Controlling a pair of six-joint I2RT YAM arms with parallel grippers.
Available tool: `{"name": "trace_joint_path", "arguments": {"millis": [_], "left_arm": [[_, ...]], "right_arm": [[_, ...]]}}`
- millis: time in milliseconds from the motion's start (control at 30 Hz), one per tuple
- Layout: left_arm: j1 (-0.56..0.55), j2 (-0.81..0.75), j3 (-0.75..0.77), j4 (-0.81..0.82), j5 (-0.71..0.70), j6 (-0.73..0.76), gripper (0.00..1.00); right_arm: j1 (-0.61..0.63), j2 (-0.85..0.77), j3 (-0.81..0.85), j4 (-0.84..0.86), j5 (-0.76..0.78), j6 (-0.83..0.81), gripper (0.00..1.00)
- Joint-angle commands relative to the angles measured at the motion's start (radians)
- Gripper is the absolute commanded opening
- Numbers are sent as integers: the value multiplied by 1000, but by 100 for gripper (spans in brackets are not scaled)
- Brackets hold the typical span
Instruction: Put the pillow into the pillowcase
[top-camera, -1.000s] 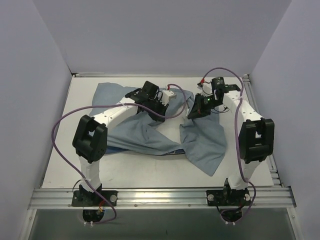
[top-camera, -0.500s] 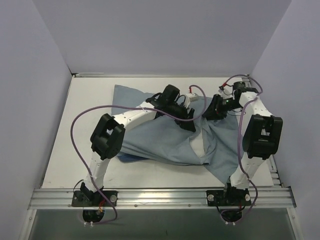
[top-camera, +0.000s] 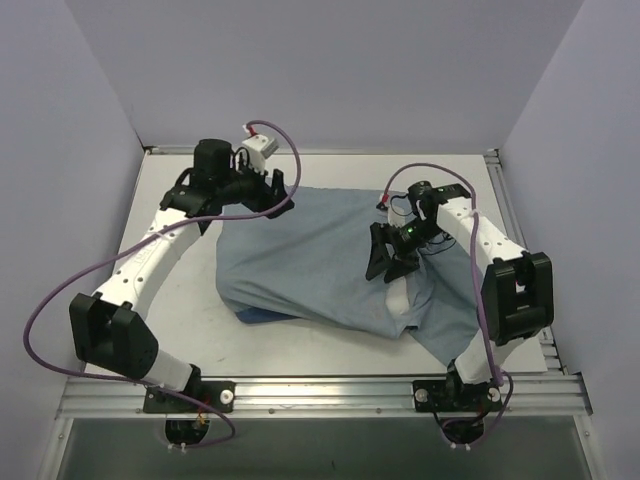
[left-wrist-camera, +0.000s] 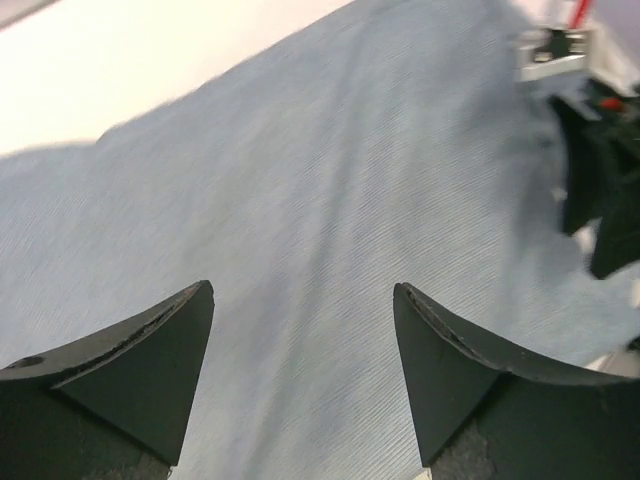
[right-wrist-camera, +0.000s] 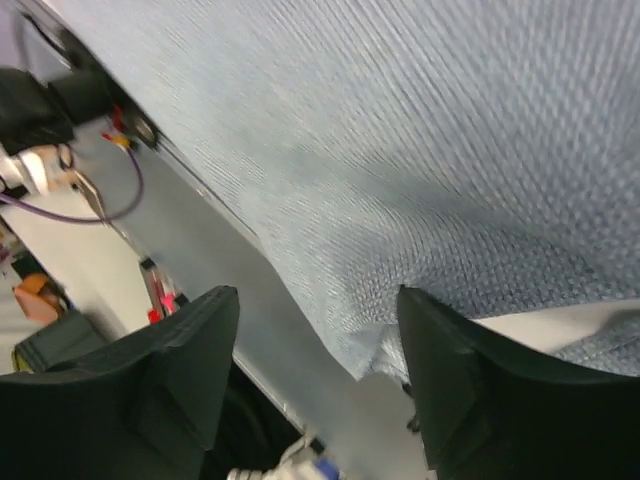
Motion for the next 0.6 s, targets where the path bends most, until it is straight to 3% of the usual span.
{"name": "trace_joint_path", "arguments": {"millis": [0, 33, 67, 100, 133, 200, 300, 333, 433, 567], "left_arm": [[105, -33, -106, -132, -108, 57, 81], [122, -53, -162, -165, -125, 69, 82], [148, -102, -193, -176, -117, 80, 83], [200, -125, -222, -189, -102, 99, 84], [228, -147, -256, -204, -65, 112, 95], [274, -185, -314, -273, -44, 152, 97], [422, -187, -366, -348, 41, 195, 97], [496, -170, -373, -374, 62, 206, 98], [608, -119, -379, -416, 133, 237, 97], [630, -3, -402, -421, 217, 263, 98]], "right_arm": [[5, 39, -48, -155, 132, -72, 67], [16, 47, -58, -166, 152, -80, 76], [27, 62, -63, -175, 161, -89, 77], [51, 65, -69, -177, 163, -93, 78], [66, 72, -77, -177, 164, -94, 79], [105, 104, -63, -174, 169, -101, 74], [137, 160, -2, -160, 146, -107, 25], [130, 173, 67, -160, 144, -103, 0], [59, 181, 197, -163, 91, -92, 0], [-59, 151, 411, -153, -64, -37, 0]]}}
